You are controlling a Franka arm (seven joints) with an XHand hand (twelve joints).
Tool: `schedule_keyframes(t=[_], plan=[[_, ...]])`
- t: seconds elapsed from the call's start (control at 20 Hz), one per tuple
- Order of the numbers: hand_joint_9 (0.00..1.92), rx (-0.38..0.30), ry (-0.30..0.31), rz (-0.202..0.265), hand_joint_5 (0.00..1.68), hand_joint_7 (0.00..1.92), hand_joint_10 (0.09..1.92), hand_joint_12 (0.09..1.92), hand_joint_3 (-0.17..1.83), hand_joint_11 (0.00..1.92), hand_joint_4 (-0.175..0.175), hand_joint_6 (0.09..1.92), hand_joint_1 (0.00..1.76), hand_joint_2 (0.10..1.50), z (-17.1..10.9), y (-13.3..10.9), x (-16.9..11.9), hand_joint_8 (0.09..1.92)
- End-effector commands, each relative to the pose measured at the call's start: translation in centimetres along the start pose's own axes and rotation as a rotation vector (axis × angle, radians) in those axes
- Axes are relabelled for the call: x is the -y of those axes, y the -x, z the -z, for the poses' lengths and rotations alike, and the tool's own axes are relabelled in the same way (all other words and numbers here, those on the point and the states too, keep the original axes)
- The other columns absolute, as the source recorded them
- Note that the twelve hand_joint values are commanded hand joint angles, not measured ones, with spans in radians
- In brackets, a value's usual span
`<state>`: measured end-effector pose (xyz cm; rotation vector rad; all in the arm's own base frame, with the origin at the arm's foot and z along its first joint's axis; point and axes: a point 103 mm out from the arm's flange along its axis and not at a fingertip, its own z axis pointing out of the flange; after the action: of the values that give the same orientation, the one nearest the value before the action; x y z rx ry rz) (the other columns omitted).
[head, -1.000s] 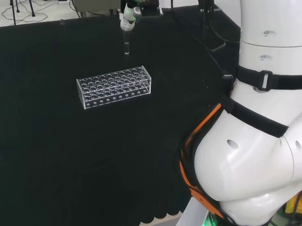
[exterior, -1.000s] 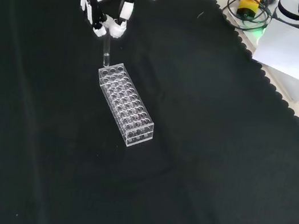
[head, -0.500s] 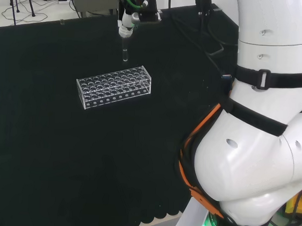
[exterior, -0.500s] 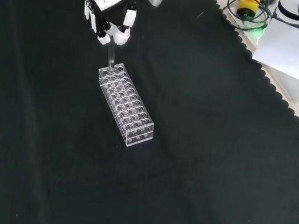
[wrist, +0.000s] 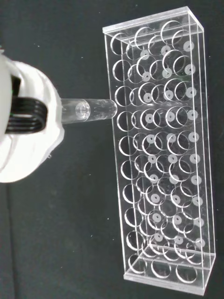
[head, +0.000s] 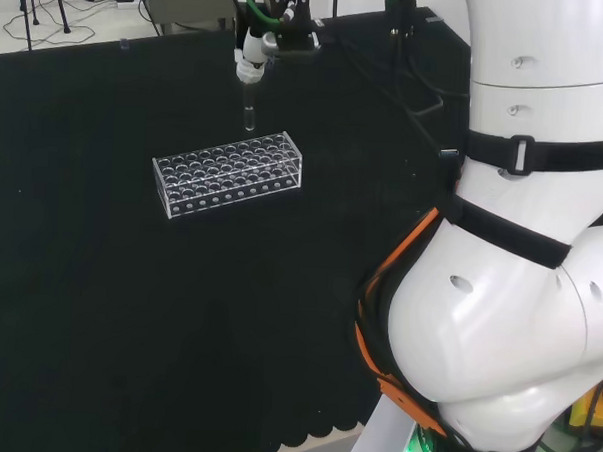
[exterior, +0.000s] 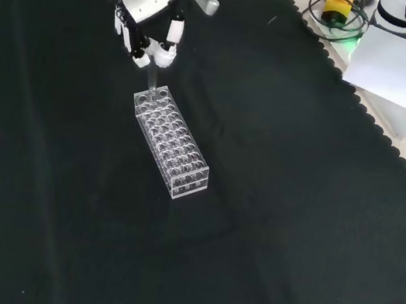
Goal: Put the test tube back in the rack.
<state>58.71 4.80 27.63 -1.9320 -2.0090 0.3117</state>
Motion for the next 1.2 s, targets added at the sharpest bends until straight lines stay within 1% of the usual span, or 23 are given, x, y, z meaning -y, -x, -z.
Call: schedule_keyframes(t=[0.05,0.65,1.2], plan=[[1.36,0.0,-0.022,-0.016,1.36,1.71,0.43,1.15,0.37,1.02,-0.175,0.38,1.43,0.75,-1.22,0.32,-1.13,0.55],[1.36,-0.014,-0.033,-0.019,1.36,1.71,0.44,1.16,0.37,1.02,-0.175,0.38,1.43,0.75,-1.63,0.81,-1.51,0.55],[1.36,-0.004,-0.051,-0.016,1.36,1.71,0.44,1.16,0.38,1.02,-0.175,0.39,1.43,0.75,-2.18,0.72,-1.99,0.55]])
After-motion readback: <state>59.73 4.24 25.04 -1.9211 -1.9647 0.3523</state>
